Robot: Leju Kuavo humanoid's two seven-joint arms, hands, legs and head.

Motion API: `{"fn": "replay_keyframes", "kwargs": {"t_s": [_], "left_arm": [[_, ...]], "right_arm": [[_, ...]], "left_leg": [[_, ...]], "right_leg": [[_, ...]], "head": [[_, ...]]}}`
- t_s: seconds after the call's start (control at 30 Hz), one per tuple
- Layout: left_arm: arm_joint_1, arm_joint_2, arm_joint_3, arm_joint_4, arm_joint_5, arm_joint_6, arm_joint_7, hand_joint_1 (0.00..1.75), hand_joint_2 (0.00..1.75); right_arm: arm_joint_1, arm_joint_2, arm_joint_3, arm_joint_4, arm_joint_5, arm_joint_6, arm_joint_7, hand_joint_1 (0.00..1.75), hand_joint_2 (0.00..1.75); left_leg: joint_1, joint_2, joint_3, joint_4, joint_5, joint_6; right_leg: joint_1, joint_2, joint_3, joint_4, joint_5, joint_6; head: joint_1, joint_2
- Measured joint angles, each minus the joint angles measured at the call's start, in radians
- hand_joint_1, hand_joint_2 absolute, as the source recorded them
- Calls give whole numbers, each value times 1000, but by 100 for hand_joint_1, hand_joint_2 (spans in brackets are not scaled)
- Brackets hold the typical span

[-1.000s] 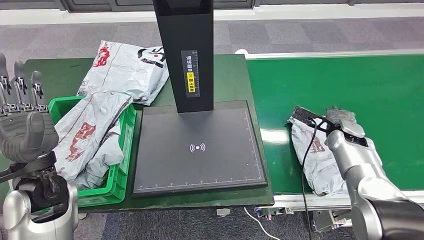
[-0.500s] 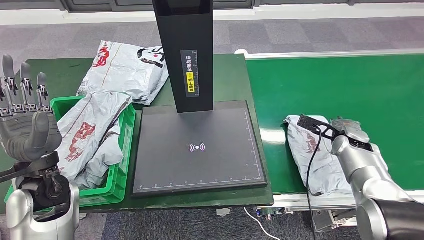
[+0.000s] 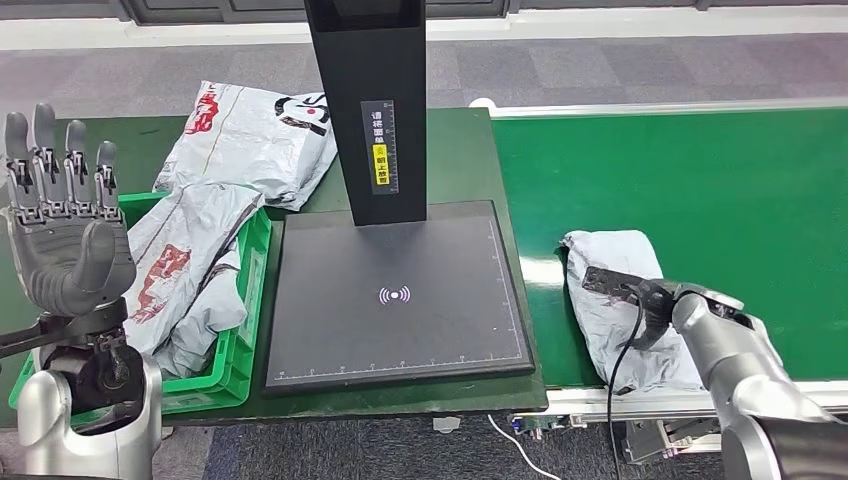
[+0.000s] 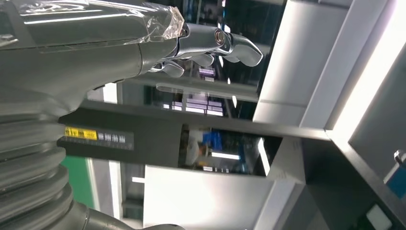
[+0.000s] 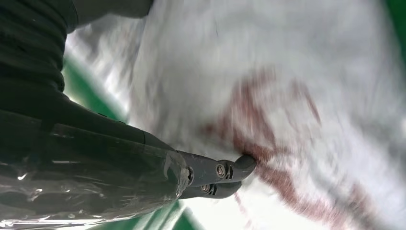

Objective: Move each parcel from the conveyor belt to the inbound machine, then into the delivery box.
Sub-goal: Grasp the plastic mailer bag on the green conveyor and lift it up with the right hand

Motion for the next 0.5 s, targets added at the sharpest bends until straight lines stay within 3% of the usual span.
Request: {"fn": "replay_keyframes", "kwargs": {"t_s": [0.13,0.23,0.33,0.43,0.47,0.5], "left_arm": [[-2,11,-5,21,22,-58,-14,0,175],[-1,23,-9,33,37,-88,-27,0,175],[-2,31,-14,42,58,-115,-27,0,175],[-2,33,-17,53,77,-136,-24,0,175],[-2,33,-17,56,80,-142,-23,0,175],[-2,33,-17,58,83,-147,-21,0,175]], "right_arm": [[69,-6,-2,-4,-130,117,-286,0,175],[108,-6,-3,-10,-193,171,-413,0,175],[119,-3,-3,-13,-223,202,-454,0,175],[120,2,-3,-13,-228,207,-438,0,175],[120,4,-3,-13,-226,206,-425,7,175],[120,6,-3,-13,-222,204,-412,49,175]], "left_leg": [[0,0,0,0,0,0],[0,0,-1,0,0,0],[0,1,-1,0,0,0],[0,2,-1,0,0,0],[0,2,-1,0,0,0],[0,2,0,0,0,0]], "right_leg": [[0,0,0,0,0,0],[0,0,0,0,0,0],[0,1,0,0,0,0],[0,1,0,0,0,0],[0,1,0,0,0,0],[0,1,0,0,0,0]], "head": [[0,0],[0,0],[0,0],[0,0],[0,0],[0,0]]}}
